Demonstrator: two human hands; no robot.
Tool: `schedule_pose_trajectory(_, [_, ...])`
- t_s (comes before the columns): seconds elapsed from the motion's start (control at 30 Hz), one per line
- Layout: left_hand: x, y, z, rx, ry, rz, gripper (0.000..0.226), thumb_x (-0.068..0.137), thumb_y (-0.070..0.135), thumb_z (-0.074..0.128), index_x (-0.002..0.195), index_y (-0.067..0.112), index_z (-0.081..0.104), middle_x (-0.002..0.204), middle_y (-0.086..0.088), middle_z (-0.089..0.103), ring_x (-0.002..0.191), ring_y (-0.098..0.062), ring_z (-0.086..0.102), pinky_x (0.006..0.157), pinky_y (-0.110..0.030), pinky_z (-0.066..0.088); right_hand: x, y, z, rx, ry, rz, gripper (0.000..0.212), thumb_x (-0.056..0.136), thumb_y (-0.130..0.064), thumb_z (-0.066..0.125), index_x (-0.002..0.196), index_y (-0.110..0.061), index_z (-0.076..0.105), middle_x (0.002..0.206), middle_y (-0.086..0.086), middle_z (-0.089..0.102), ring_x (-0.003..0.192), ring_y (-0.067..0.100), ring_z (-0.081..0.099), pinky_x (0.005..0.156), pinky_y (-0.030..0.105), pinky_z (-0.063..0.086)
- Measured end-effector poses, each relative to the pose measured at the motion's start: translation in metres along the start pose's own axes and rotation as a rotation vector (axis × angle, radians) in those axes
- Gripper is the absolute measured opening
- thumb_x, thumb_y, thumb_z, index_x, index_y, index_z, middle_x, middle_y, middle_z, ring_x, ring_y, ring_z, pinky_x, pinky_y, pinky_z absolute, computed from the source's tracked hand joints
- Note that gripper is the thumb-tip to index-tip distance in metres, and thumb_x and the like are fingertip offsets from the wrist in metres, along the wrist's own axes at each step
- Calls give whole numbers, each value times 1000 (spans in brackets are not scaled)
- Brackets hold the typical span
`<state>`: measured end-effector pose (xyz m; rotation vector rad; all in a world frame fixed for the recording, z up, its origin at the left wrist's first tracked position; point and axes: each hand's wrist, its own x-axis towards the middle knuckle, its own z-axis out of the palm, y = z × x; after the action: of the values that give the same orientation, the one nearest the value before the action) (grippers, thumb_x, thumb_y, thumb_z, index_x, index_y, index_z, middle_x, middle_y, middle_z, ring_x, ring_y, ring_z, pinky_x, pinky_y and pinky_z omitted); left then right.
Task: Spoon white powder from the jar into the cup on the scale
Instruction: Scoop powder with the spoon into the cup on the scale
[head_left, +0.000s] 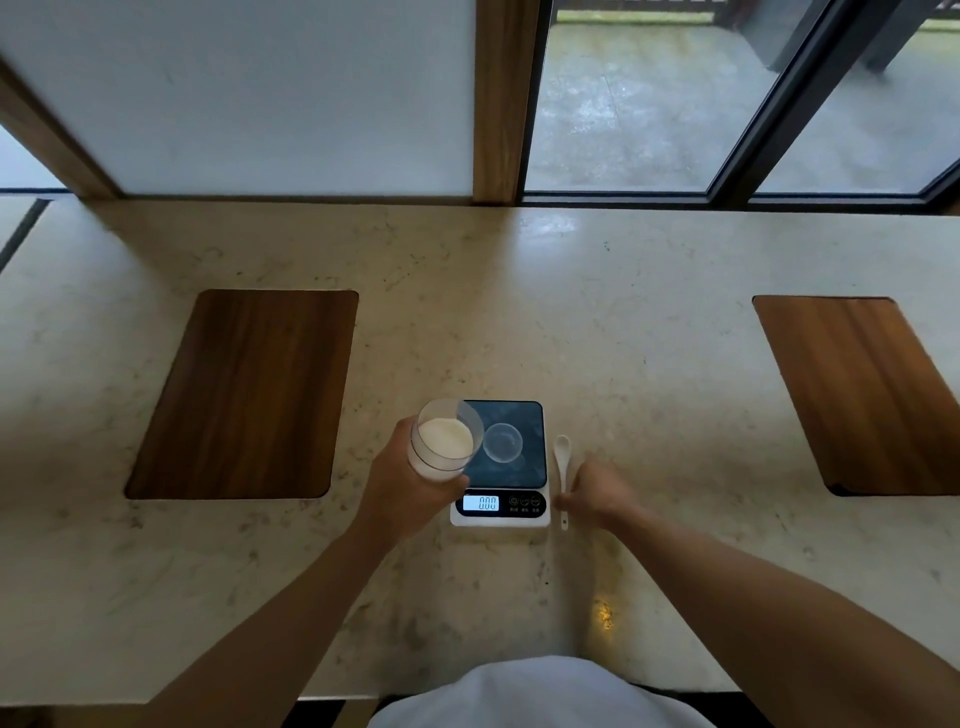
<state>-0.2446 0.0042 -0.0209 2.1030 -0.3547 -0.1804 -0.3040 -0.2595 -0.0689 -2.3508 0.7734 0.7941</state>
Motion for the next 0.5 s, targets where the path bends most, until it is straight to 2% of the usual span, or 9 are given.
schedule_pose_trajectory(0.1, [-4,-3,1,-13,-32,-6,84,61,21,94,126,30,41,117,10,56,101,-10,59,83,-8,43,-2,0,3,-36,-2,-16,21,85,-31,72,83,-10,69,83,7,71,75,21,69,77,41,60])
schedule_pose_trajectory(0.23, [-6,-6,3,-23,-19,-21,84,60,21,95,126,29,43,117,8,58,101,-12,60,83,-9,44,-4,1,4,-46,-2,-24,22,87,-28,68,85,-6,71,85,9,72,77,23,70,78,42,60])
schedule_pose_trajectory(0.4, [-5,-7,2,-17,-12,-21,83,60,20,94,126,26,44,117,7,59,101,-17,60,84,-17,49,-6,3,2,-10,2,-32,22,88,-27,67,72,-12,66,74,5,68,66,19,67,66,35,58])
schedule_pose_trajectory(0.5, [-4,-5,1,-4,-5,-17,84,60,21,95,127,26,43,118,6,58,102,-17,59,84,-18,48,-10,4,-1,70,105,-52,24,90,-32,65,70,-18,62,70,-1,66,62,12,63,53,28,50])
